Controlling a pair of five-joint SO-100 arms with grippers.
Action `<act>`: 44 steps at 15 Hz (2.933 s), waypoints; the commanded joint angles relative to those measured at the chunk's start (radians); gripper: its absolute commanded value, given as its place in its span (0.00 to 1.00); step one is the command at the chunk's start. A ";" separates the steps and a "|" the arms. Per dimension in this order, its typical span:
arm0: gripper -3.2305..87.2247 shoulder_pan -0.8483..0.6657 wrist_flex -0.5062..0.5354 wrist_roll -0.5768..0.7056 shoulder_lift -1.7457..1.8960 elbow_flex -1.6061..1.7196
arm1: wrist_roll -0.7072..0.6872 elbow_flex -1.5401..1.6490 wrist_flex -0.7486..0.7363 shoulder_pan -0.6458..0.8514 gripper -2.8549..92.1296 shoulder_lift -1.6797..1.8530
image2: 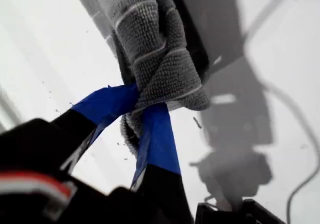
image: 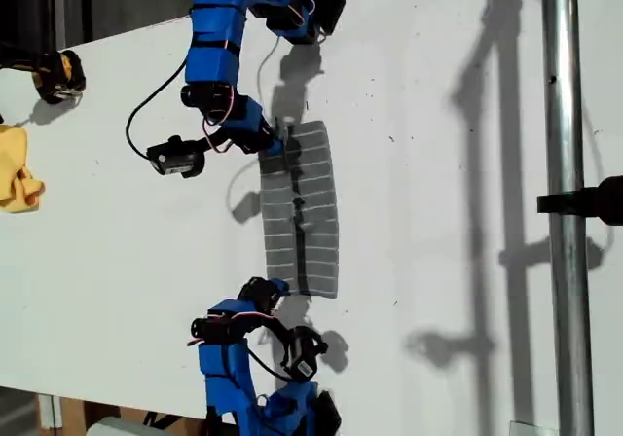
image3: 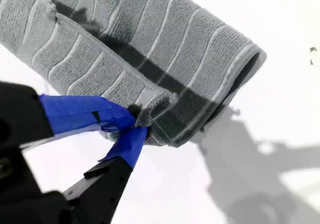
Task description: Grasp corners of a towel and fold twice.
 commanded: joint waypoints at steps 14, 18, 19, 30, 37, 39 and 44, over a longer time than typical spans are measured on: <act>0.02 0.152 -0.259 -0.276 -0.218 0.219 | 0.219 0.376 -0.267 -0.156 0.03 -0.080; 0.02 0.132 -0.230 -0.284 -0.222 0.212 | 0.252 0.382 -0.255 -0.133 0.03 -0.167; 0.02 0.129 -0.207 -0.282 -0.218 0.204 | 0.250 0.377 -0.245 -0.132 0.03 -0.158; 0.28 0.230 -0.025 -0.402 0.877 0.672 | 0.575 0.566 0.270 -0.193 0.36 1.048; 0.23 0.336 -0.183 -0.558 1.875 1.453 | 0.982 0.922 0.008 -0.347 0.38 1.083; 0.22 0.336 -0.209 -0.543 1.875 1.468 | 0.954 0.962 -0.100 -0.278 0.46 0.911; 0.21 0.347 -0.172 -0.580 1.875 1.483 | 0.644 0.871 -0.268 0.023 0.50 0.526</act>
